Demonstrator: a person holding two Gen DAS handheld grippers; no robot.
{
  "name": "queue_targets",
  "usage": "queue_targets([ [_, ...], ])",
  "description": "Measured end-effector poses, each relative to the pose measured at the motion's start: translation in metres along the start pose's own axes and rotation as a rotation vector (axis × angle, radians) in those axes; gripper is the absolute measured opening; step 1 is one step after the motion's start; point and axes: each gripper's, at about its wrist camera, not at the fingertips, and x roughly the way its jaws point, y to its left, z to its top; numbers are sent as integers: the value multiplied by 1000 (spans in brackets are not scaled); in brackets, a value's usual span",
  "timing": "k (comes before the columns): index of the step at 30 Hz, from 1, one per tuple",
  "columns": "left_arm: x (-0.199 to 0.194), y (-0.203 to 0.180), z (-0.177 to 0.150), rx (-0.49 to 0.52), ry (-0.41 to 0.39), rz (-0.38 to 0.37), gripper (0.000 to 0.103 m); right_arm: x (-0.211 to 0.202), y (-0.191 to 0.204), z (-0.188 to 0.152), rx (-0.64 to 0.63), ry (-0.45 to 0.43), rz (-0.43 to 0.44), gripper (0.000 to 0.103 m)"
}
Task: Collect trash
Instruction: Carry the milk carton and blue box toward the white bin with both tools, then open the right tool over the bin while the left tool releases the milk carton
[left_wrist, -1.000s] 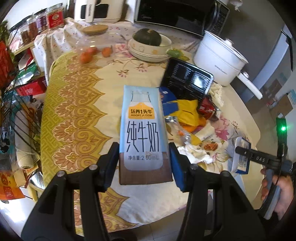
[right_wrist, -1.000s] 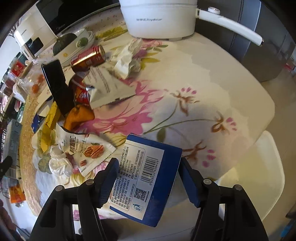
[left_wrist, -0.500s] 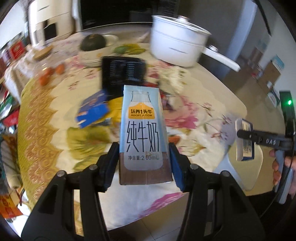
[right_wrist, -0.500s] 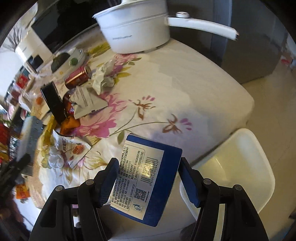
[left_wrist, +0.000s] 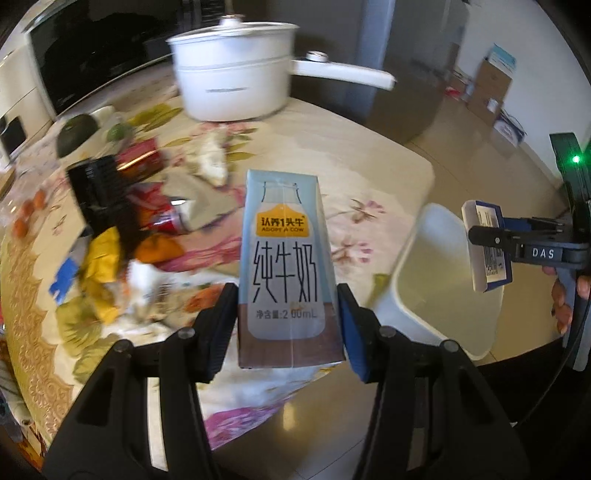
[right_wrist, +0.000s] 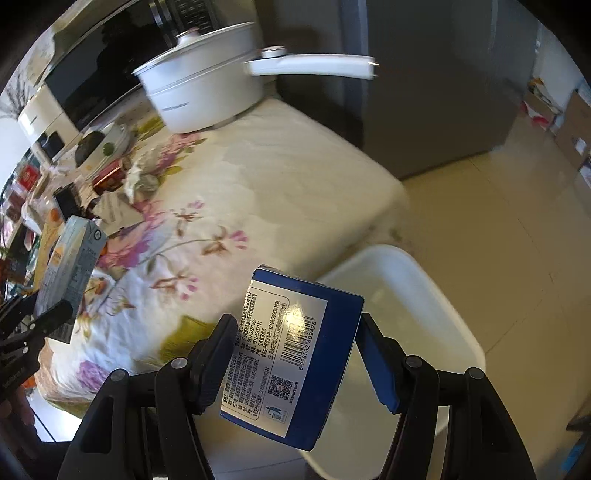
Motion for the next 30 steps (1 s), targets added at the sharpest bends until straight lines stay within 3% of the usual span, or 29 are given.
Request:
queue_targets([
  [13,42,-120,4,254,51,-121,55,1,-86,-33,102,22,-83,66],
  [17,64,-148,2,307,84,-138,55,5,-108,-40,121,32,-95,61],
  [30,107,-187,-1,337,130,-148,55,14,-150,-53,176,92,-105,58],
])
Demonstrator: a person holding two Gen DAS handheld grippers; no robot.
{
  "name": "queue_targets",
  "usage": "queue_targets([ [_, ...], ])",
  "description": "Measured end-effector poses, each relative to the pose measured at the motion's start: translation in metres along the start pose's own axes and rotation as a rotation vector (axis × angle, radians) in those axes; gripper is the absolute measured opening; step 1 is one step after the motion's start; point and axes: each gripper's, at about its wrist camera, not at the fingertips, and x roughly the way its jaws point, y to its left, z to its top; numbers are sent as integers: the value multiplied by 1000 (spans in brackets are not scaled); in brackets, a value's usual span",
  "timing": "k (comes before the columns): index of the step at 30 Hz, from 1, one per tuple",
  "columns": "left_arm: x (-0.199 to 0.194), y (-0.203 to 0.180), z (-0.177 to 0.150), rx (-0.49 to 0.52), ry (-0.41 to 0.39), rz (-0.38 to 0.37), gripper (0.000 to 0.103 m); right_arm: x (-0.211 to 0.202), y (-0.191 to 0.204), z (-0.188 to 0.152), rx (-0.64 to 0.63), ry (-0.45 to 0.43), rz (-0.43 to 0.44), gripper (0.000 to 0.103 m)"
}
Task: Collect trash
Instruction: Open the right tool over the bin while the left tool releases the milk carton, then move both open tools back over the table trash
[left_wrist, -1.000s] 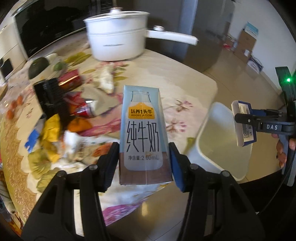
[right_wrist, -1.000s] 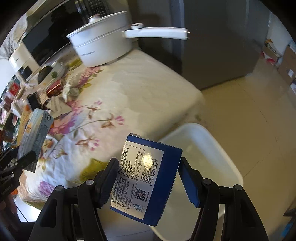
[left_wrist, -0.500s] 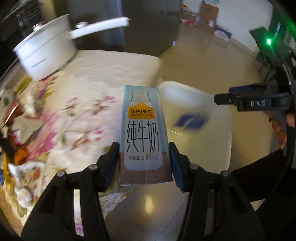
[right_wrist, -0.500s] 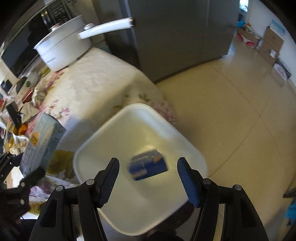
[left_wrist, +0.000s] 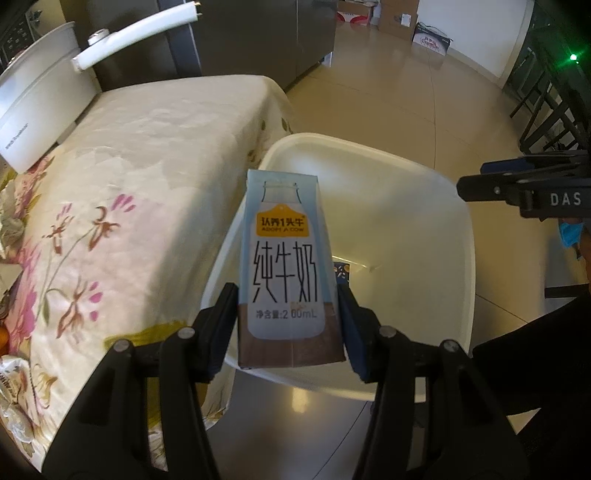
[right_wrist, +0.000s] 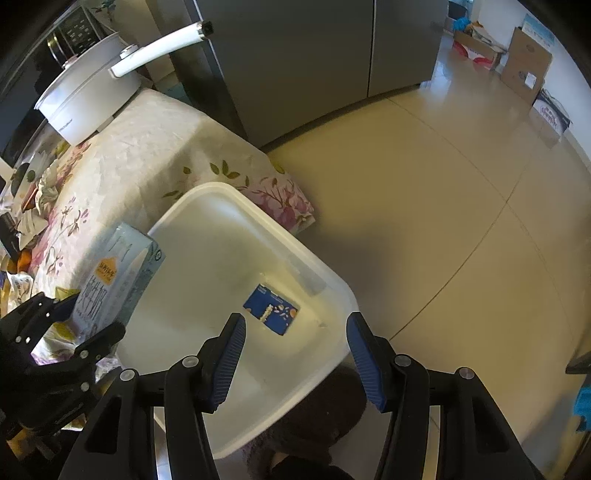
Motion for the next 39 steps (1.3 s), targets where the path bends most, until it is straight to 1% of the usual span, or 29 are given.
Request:
queue_targets([
  [3,1,-1,1,0,-17,-15,56,2,-4,-1,3,9,-2,58],
  [5,-1,-2,2,2,-38,15,73,2,-6,-4,8,10,0,58],
  [6,-3,-2,2,3,-53,41,88,2,-7,-4,11,10,3,58],
  [7,-6,0,3,3,-76,67,92,1,-7,-4,12,10,5,58],
  [12,-13,9,5,-30,-88,66,92,-2,-4,-3,10,8,17,58],
  [24,-30,40,4,-102,-115,114,92,-7,17,5,8,3,34,62],
  [27,-38,50,-1,-127,-123,127,92,-9,24,7,1,3,38,64],
  [32,-52,73,-11,-180,-135,160,92,-15,47,17,-28,-9,70,75],
  [34,-59,85,-15,-212,-137,172,92,-20,59,21,-49,-21,76,78],
  [35,-63,91,-17,-228,-138,178,92,-21,66,23,-60,-26,79,81],
  [37,-68,103,-23,-259,-136,194,94,-23,80,27,-92,-30,81,84],
  [39,-73,116,-29,-294,-134,206,95,-23,97,30,-130,-26,77,85],
])
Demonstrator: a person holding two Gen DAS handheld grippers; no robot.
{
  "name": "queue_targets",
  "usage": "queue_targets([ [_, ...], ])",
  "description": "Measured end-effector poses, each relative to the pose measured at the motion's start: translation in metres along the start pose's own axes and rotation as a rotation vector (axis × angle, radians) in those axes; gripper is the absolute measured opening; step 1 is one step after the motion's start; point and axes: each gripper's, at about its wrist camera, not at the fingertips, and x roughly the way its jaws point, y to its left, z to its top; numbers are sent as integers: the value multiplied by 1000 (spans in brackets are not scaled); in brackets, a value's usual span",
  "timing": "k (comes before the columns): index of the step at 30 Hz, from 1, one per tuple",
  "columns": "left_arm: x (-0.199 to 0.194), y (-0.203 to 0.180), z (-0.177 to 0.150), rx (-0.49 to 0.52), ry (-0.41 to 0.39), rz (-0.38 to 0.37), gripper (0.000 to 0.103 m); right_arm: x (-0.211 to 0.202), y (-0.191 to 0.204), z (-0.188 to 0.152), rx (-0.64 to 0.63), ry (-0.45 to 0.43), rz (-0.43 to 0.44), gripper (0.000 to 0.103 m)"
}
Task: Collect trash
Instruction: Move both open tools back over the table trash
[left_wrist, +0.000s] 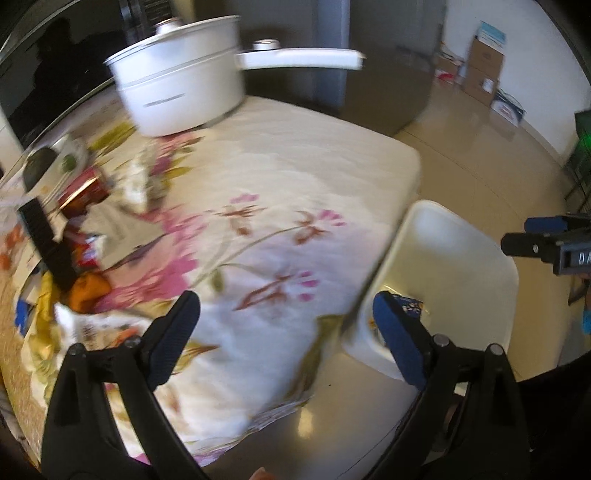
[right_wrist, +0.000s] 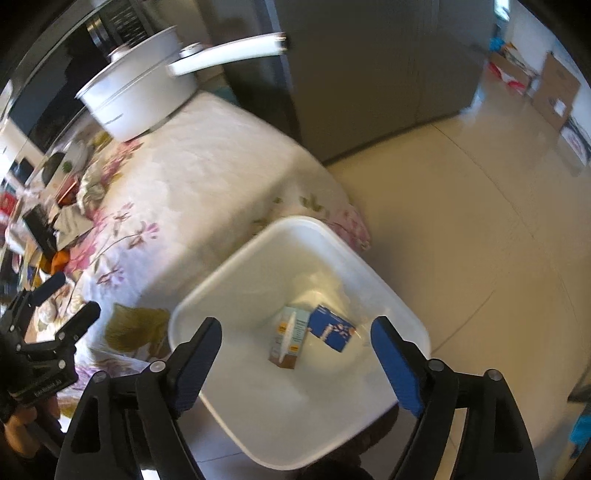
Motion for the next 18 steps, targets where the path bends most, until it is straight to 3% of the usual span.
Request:
queue_targets([
  [7,-11,58,-6,-106,9,70,95,1,46,20,-97,-10,-11,85],
  [18,-41,171,-13,-355,23,127,95,0,124,45,-222,-25,32,85],
])
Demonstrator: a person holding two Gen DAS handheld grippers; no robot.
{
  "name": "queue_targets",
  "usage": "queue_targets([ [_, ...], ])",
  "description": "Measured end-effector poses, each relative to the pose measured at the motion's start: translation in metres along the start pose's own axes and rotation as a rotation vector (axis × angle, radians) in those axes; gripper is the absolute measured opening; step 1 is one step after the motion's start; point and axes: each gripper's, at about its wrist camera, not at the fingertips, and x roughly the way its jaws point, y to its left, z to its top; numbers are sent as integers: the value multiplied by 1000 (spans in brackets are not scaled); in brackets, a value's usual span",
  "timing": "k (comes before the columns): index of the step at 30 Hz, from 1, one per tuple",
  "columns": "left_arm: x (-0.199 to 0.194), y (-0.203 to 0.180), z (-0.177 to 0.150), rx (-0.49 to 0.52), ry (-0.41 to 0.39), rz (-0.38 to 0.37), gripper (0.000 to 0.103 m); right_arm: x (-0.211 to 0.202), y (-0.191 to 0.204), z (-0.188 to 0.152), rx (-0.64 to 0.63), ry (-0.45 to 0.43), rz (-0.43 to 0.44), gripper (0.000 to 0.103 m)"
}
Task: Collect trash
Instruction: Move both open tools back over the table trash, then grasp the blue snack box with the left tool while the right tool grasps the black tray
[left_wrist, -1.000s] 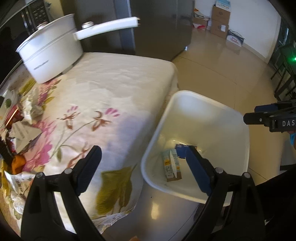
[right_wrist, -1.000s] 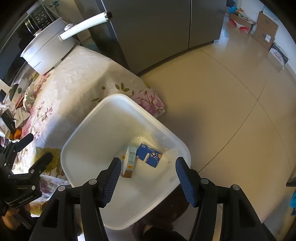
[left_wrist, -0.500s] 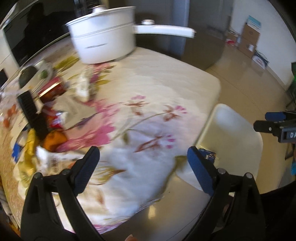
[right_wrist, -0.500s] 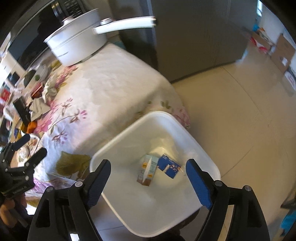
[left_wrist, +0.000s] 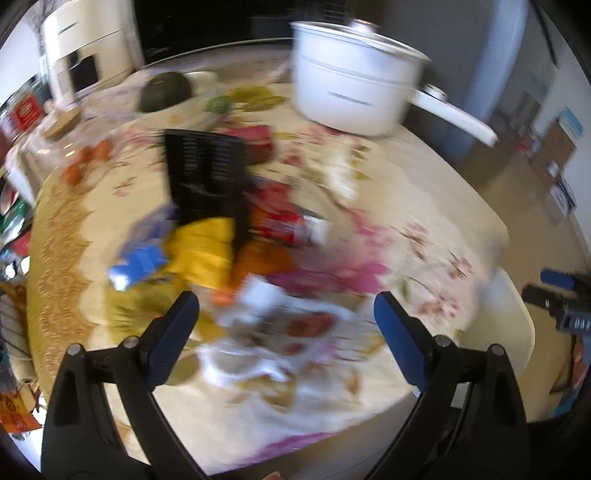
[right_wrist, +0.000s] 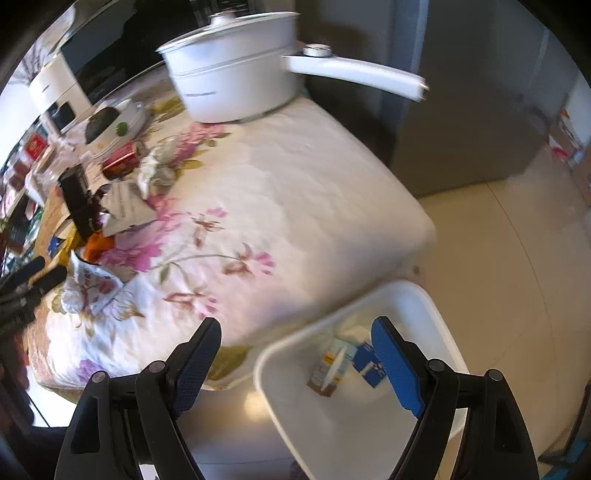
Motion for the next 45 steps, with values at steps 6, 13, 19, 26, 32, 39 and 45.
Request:
queue_targets([
  [6,9,71,23,-153,25,34,95,1,32,19,-22,-7,42,85],
  [13,42,125,40,-307,99,7,95,7,66,32,-58,-3,78,85],
  [19,75,138,50,-376,173,-40,95,15,82,33,-97,11,69,85],
  [26,100,149,49,-444,248,-71,94,21,89,34,-111,28,63,85],
  [32,100,153,39,-457,252,-113,73,23,93,35,-111,30,59,85],
  [39,66,154,18,-423,166,-69,73,24,101,36,-112,26,55,85],
  [45,24,162,-7,-389,98,-37,73,27,117,38,-117,23,65,85],
])
